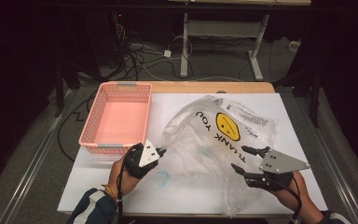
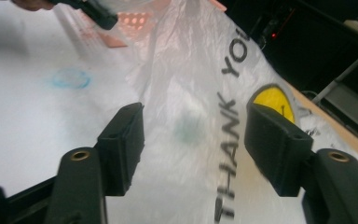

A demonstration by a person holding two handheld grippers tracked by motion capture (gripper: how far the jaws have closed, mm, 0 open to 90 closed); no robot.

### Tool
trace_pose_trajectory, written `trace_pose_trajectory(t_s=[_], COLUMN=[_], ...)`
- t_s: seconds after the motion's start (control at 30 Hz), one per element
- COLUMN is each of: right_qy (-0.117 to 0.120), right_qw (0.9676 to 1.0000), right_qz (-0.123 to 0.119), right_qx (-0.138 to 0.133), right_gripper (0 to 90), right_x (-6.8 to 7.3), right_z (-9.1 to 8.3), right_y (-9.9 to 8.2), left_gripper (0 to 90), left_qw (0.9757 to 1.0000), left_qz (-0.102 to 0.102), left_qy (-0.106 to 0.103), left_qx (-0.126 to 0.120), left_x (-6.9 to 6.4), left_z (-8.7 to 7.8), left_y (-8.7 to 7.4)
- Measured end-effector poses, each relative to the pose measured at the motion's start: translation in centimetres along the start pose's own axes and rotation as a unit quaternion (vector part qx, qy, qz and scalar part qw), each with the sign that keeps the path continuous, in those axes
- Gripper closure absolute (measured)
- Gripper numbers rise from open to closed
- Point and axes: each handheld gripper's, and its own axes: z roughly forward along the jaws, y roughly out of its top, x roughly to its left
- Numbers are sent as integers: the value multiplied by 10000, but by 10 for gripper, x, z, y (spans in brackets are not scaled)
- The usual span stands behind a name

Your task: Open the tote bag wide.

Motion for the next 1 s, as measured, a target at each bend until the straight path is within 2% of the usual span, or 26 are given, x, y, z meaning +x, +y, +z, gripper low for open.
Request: trace_pose_trajectory(t_s=[0.13, 0.23, 0.37, 0.47, 0.53, 0.6, 0.63, 0.7, 0.77, 0.8, 0.83, 0.9, 1.0], right_qy=[341, 739, 1265, 1552, 1665, 1818, 1799, 1854, 1876, 1888, 1864, 1878, 1850], right_qw=[9994, 9971, 9896, 9836, 9805, 9741, 9724, 9680, 9667, 9670, 9675, 9668, 9668], right_qz=[-60, 44, 152, 137, 141, 97, 39, -32, 36, 32, 32, 76, 9], right_qx=[-61, 193, 673, 909, 1032, 1342, 1484, 1694, 1739, 1712, 1708, 1734, 1761], right_gripper=[333, 300, 262, 237, 215, 185, 188, 250, 321, 392, 503, 617, 828], right_x=[8, 18, 33, 40, 43, 46, 48, 50, 49, 48, 46, 44, 43], right_z=[-15, -12, 3, 14, 22, 34, 39, 47, 51, 51, 50, 48, 47], right_y=[-9, -23, -43, -48, -50, -54, -57, -62, -65, -64, -64, -64, -63], left_gripper=[853, 853, 852, 853, 853, 853, 852, 853, 852, 852, 852, 853, 852], left_qw=[10000, 10000, 10000, 10000, 10000, 9999, 9999, 9999, 9999, 9999, 9999, 9999, 9999], left_qz=[1, 13, 2, 9, 19, 10, 21, 21, 27, 27, 25, 7, 8], left_qy=[-6, -5, -54, -60, -63, -77, -71, -80, -80, -81, -79, -80, -81], left_qx=[8, 31, 68, 60, 75, 90, 100, 107, 107, 107, 111, 107, 101], left_x=[-1, -1, -2, -3, -3, -3, -3, -3, -3, -3, -3, -3, -3], left_z=[2, 3, 4, 4, 5, 6, 6, 7, 7, 7, 7, 7, 6], left_y=[0, 0, 0, 1, 1, 1, 1, 1, 1, 1, 1, 1, 1])
